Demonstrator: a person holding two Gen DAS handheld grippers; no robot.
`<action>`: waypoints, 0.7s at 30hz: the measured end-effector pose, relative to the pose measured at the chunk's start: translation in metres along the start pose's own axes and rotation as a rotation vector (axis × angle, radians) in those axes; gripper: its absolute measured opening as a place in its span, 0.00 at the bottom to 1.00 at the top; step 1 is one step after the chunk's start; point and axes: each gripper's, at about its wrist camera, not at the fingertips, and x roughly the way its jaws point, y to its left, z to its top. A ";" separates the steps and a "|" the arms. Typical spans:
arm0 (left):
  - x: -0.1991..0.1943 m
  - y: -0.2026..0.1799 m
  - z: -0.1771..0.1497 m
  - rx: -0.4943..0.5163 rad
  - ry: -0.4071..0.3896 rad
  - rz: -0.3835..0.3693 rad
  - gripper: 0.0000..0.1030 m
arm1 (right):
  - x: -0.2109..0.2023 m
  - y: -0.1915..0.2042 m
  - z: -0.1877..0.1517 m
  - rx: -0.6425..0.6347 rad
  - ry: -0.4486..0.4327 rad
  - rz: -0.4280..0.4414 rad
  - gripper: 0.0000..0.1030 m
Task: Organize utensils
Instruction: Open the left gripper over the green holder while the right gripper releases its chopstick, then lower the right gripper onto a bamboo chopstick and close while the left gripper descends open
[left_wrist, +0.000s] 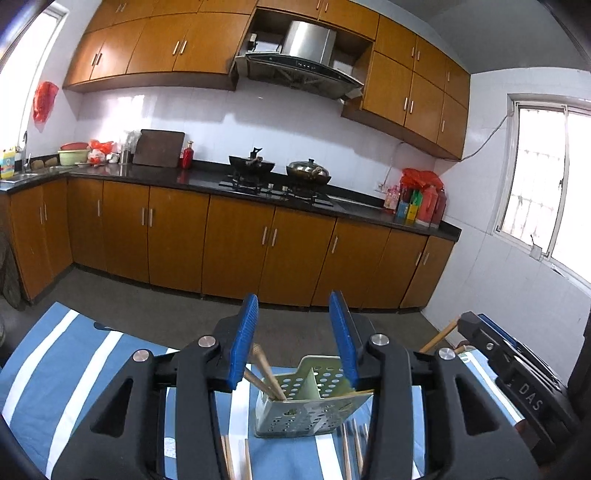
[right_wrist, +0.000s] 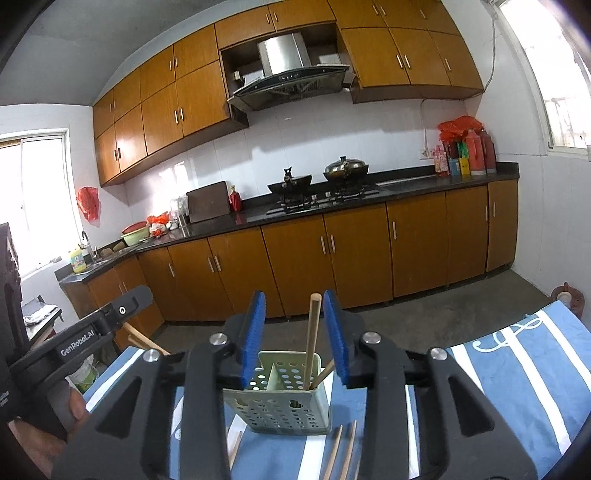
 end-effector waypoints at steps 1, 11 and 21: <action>-0.003 0.000 0.001 -0.001 -0.004 0.002 0.39 | -0.006 0.000 0.000 -0.001 -0.008 -0.001 0.33; -0.054 0.017 -0.012 -0.004 -0.007 0.023 0.39 | -0.068 -0.019 -0.026 0.014 -0.005 -0.045 0.37; -0.061 0.059 -0.116 0.045 0.205 0.161 0.39 | -0.045 -0.043 -0.145 0.032 0.349 -0.128 0.37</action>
